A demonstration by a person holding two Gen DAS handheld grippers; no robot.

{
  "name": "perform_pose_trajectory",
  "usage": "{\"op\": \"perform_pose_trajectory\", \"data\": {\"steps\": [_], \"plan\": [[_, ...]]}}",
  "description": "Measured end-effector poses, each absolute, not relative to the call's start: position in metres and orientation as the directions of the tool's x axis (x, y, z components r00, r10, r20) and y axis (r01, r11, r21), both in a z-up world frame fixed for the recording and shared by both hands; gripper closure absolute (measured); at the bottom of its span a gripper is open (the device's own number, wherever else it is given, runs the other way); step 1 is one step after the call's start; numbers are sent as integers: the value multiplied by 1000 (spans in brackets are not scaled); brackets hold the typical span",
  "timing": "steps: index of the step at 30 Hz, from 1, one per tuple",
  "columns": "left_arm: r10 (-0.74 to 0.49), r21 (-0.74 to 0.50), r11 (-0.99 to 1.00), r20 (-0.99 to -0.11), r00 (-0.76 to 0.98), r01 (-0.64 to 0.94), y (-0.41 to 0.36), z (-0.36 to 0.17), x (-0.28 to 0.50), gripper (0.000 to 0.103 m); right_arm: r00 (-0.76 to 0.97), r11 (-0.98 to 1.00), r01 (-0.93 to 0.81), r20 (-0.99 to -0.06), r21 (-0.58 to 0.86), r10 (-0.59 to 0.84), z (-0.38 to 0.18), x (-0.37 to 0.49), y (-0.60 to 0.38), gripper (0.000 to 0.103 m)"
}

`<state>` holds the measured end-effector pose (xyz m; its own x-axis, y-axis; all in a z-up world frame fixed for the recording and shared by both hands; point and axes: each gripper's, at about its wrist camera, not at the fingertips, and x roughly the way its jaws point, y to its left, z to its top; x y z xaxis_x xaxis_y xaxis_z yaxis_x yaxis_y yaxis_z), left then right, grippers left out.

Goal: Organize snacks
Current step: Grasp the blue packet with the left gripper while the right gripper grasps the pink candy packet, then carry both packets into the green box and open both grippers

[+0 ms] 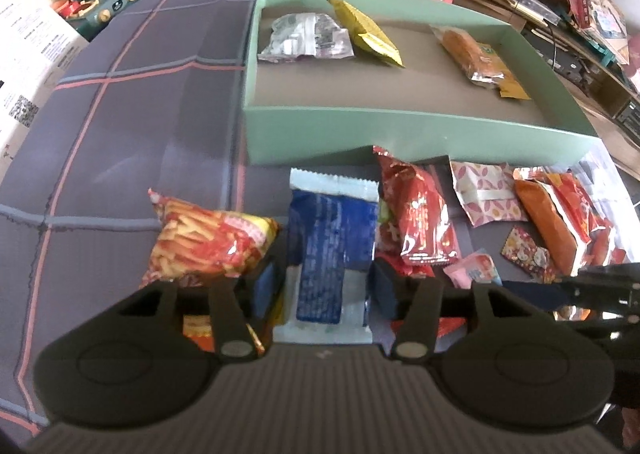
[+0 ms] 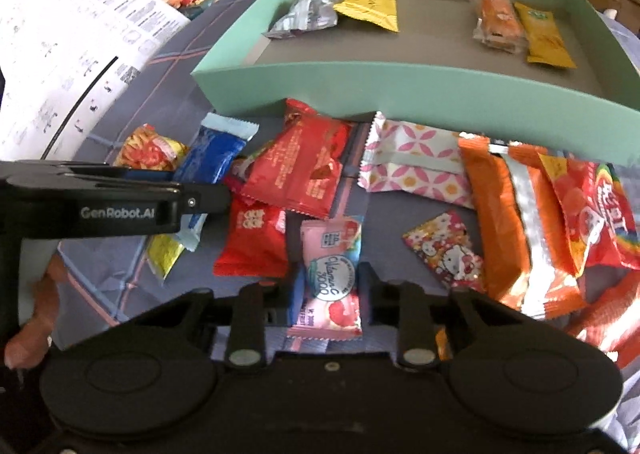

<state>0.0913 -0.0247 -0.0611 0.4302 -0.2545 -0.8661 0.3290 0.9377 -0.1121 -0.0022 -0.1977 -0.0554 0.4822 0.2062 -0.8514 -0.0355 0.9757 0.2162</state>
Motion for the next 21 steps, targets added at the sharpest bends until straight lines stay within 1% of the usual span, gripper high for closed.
{"op": "perform_pose_trajectory", "data": {"steps": [3,6,7,8,15,21], "plan": [[-255,-113,938,-865,433,328,-26,-63,93,61,490,974,-37,-845,224,213,-55,-8,-202,75],[-242,-94,939,-862,445,330,-27,-62,90,63,493,974,-31,-845,224,210,-55,-9,-202,75],[-237,-87,940,-862,449,329,-26,-62,89,63,492,972,-25,-844,232,214,-54,-10,-203,77],[-235,-86,942,-860,452,326,-25,-61,88,63,493,970,-22,-842,242,221,-53,-11,-205,81],[-263,-113,937,-851,455,330,-19,-49,78,63,513,967,0,-830,255,218,-46,-16,-214,81],[-289,-123,928,-832,473,351,-18,-31,67,63,549,962,16,-807,272,219,-28,-22,-228,81]]}}
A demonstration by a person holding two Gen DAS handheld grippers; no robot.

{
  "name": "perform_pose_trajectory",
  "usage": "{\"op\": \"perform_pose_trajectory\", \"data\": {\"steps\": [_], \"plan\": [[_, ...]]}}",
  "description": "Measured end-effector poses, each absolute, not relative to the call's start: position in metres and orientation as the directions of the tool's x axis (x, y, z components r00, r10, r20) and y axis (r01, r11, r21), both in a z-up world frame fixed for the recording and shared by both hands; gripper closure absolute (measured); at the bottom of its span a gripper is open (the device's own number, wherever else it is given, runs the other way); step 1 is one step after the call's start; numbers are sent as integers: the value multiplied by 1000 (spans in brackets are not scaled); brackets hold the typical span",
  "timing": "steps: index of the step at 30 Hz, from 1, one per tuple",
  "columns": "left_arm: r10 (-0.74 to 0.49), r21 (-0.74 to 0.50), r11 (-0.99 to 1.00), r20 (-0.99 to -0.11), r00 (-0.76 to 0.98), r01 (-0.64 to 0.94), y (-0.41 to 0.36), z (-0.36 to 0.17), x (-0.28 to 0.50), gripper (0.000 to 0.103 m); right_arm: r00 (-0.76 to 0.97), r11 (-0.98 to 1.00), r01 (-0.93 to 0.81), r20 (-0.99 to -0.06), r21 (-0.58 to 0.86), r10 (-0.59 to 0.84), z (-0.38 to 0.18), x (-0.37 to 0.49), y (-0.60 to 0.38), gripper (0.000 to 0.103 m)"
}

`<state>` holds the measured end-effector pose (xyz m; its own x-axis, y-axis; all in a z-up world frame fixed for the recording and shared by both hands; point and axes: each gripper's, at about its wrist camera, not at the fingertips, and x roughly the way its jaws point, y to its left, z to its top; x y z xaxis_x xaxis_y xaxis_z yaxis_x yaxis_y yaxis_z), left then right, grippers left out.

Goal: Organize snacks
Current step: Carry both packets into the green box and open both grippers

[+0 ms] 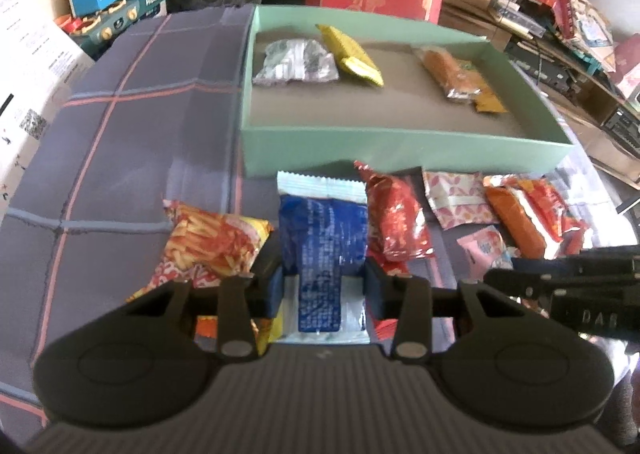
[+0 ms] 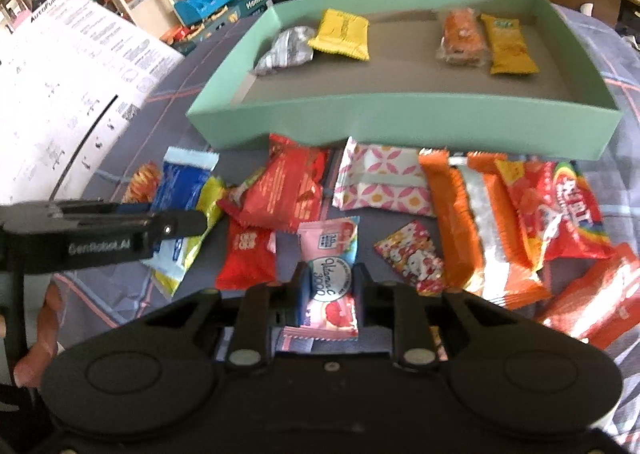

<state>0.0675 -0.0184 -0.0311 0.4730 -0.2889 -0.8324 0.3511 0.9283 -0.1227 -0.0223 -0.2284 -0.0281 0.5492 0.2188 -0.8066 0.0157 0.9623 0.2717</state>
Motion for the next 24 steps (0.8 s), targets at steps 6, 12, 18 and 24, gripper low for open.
{"op": "perform_pose_trajectory", "data": {"steps": [6,12,18,24], "plan": [[-312,-124,922,-800,513,367,-22,-3,76,63,605,959,22,-767,282,212,3,-19,-247,81],[-318,-113,922,-765,559,370,-36,25,112,63,664,959,50,-727,278,176,37,6,-272,81],[-312,-101,923,-761,569,371,-60,36,162,63,676,954,94,-722,283,147,46,52,-296,81],[-278,-86,933,-789,548,349,-74,17,208,63,658,955,127,-743,266,120,34,98,-309,81]]}}
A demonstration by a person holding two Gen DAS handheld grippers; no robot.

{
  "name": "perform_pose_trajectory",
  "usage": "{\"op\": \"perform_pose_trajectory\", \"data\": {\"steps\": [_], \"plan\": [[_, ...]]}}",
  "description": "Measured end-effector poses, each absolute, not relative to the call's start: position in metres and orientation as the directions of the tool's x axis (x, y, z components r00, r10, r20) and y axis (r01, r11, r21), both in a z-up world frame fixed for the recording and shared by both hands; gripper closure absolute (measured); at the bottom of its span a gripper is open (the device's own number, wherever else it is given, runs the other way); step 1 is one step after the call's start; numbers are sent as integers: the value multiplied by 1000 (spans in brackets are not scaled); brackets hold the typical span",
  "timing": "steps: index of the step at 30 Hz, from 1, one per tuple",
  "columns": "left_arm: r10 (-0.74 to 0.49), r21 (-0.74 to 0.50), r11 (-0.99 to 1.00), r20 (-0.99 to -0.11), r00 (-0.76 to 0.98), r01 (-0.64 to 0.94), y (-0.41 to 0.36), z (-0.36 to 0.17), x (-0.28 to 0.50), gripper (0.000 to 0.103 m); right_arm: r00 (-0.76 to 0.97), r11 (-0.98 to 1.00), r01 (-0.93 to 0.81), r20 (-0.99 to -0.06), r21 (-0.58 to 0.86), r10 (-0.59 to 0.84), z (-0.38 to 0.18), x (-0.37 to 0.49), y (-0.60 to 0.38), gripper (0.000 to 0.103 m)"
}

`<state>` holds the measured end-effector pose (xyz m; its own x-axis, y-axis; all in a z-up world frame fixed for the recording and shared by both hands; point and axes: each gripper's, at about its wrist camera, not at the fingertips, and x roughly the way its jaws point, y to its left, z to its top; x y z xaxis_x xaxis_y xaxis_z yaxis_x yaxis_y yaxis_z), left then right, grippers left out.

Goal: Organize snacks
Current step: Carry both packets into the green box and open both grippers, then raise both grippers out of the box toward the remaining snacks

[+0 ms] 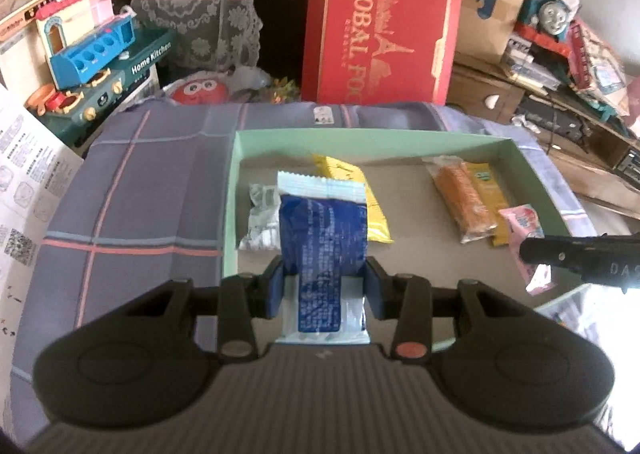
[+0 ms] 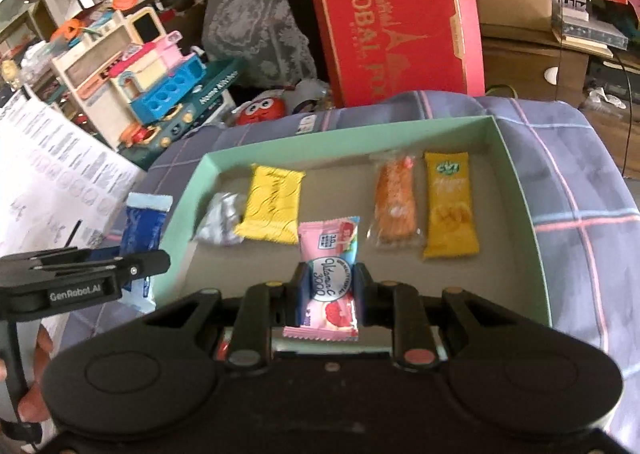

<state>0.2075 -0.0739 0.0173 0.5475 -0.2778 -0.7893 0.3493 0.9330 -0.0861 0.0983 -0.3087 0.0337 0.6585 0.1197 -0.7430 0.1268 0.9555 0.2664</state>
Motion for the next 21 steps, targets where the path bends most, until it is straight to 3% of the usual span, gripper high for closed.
{"op": "perform_pose_trajectory", "data": {"steps": [8,9,10,12,14,15,21], "plan": [[-257,-81,936,-823,507,343,-77,-18,227,60,620,951,151,-775,270,122,6,123,-317,80],[-246,-70,939,-823,512,337,-78,-20,228,53,618,950,151,-776,274,126,3,125,-318,77],[-236,-61,941,-823,517,333,-79,-21,227,32,618,948,156,-776,277,125,3,125,-318,75],[-225,-48,946,-810,541,321,-80,-19,224,4,619,942,168,-775,290,128,2,125,-320,59],[-210,-26,950,-792,573,312,-82,-14,218,0,632,930,191,-765,313,127,4,120,-323,10],[-210,-24,949,-791,575,313,-82,-13,215,0,645,927,195,-754,321,125,6,118,-324,5],[-229,-49,947,-797,559,319,-82,-5,199,0,652,912,207,-745,353,141,14,100,-323,0]]}}
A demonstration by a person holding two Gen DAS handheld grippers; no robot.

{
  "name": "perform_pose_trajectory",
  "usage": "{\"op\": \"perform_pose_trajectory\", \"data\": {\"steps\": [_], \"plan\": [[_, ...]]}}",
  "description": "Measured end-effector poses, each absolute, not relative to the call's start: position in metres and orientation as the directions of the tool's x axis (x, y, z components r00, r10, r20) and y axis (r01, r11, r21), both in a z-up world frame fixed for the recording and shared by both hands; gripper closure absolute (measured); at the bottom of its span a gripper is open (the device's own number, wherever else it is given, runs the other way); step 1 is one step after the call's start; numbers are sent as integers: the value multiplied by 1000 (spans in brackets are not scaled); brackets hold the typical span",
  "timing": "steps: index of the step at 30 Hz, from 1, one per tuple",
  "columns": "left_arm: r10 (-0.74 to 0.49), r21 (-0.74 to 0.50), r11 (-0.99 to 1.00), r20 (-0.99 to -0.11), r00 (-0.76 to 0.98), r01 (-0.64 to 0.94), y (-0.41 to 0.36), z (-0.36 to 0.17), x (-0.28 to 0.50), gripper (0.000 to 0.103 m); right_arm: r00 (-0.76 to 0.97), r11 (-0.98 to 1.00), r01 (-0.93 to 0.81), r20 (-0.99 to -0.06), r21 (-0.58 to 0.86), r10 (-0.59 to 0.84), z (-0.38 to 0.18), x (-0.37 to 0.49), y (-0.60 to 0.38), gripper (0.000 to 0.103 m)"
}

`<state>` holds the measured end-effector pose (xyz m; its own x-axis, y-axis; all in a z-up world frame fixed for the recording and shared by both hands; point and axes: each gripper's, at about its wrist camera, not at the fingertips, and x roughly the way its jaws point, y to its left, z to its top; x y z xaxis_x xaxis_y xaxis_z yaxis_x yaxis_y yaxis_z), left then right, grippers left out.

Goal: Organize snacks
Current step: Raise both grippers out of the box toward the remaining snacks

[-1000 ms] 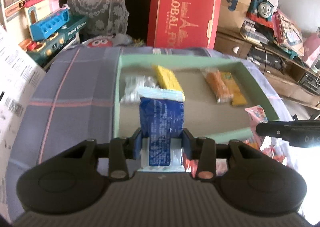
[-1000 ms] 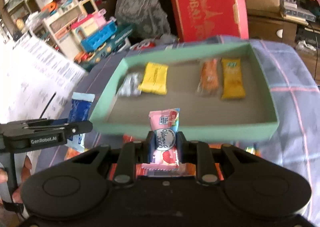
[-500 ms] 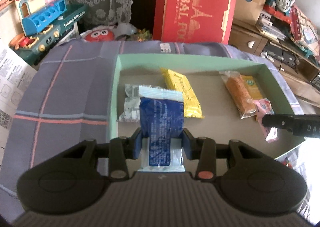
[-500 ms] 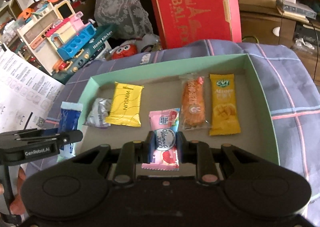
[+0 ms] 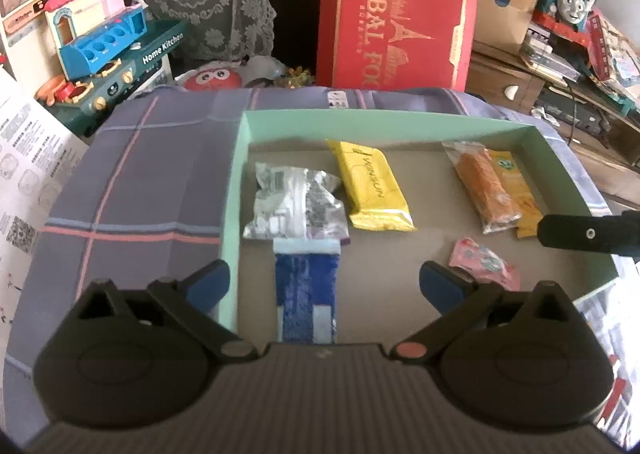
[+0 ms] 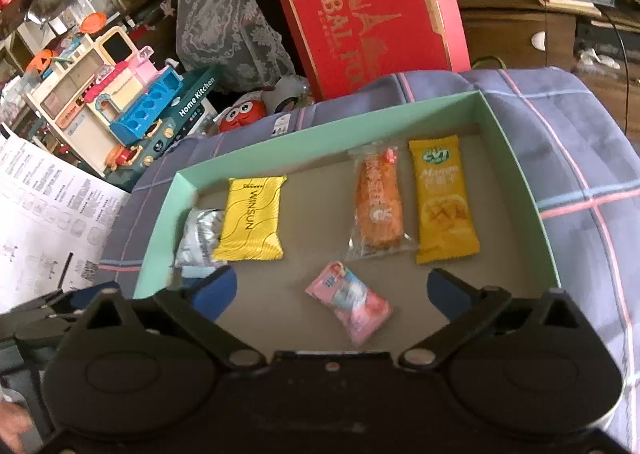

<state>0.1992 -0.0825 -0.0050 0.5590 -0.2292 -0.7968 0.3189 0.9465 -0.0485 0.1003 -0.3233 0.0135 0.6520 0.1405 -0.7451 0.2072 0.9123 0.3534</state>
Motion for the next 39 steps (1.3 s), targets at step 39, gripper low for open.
{"op": "perform_pose_trajectory", "data": {"steps": [39], "plan": [[-133,2,969,-841,524,249,5,-27,88,0,569,906,159,-787,392,240,-3,-3,-248,0]]}}
